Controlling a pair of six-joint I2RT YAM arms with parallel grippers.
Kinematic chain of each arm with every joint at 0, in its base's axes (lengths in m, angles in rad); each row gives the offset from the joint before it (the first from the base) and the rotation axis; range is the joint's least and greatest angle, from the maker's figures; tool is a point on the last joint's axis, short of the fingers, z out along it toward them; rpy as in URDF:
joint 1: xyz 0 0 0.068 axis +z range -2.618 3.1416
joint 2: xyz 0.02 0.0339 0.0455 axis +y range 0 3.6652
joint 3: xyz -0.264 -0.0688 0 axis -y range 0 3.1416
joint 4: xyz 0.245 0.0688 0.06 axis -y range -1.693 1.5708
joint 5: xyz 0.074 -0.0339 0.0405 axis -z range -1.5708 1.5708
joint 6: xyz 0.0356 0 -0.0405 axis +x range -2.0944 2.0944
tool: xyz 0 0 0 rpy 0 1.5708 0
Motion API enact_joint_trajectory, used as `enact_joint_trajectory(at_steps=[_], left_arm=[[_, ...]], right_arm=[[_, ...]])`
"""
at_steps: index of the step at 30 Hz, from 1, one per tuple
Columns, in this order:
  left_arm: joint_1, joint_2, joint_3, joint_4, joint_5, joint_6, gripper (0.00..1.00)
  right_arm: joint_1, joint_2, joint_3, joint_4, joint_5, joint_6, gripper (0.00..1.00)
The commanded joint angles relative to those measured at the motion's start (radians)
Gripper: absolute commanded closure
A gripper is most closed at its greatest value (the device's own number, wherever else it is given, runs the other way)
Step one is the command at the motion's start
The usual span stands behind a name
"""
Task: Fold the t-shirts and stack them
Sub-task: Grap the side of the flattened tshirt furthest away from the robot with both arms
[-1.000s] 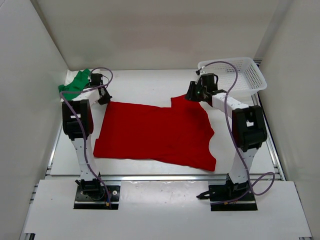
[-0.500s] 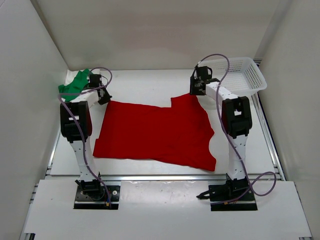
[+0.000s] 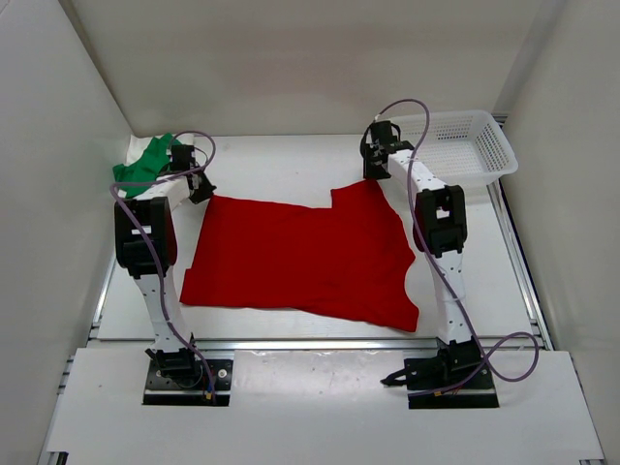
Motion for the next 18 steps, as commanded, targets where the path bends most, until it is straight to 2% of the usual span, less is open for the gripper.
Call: enact_joint_trajectory(at_steps=[1, 3, 4, 5, 8, 12, 14, 18], left_arm=[[0.008, -0.073, 0.009, 0.015, 0.007, -0.004, 1.00], [-0.006, -0.069, 0.008, 0.026, 0.015, 0.001, 1.00], [-0.003, -0.069, 0.002, 0.015, 0.011, -0.002, 1.00], [-0.006, -0.072, 0.003, 0.018, 0.010, 0.001, 1.00], [0.000, -0.076, -0.017, 0.035, 0.012, -0.011, 1.00], [0.003, -0.090, -0.026, 0.035, 0.029, -0.007, 1.00], [0.011, -0.101, -0.031, 0.047, 0.055, -0.026, 1.00], [0.037, -0.136, -0.060, 0.073, 0.069, -0.047, 1.00]], right_arm=[[-0.001, 0.014, 0.046, -0.041, 0.020, 0.002, 0.68], [0.002, 0.000, 0.028, -0.009, 0.026, 0.002, 0.68], [0.006, -0.001, 0.029, -0.004, 0.009, 0.000, 0.71], [-0.003, 0.011, 0.052, -0.020, -0.009, 0.009, 0.83], [-0.012, 0.040, 0.122, -0.078, -0.017, 0.025, 1.00], [-0.001, -0.022, 0.136, -0.089, -0.011, 0.015, 1.00], [0.003, -0.079, 0.130, -0.090, -0.060, 0.015, 1.00], [0.022, -0.232, 0.023, -0.150, -0.120, -0.006, 1.00]])
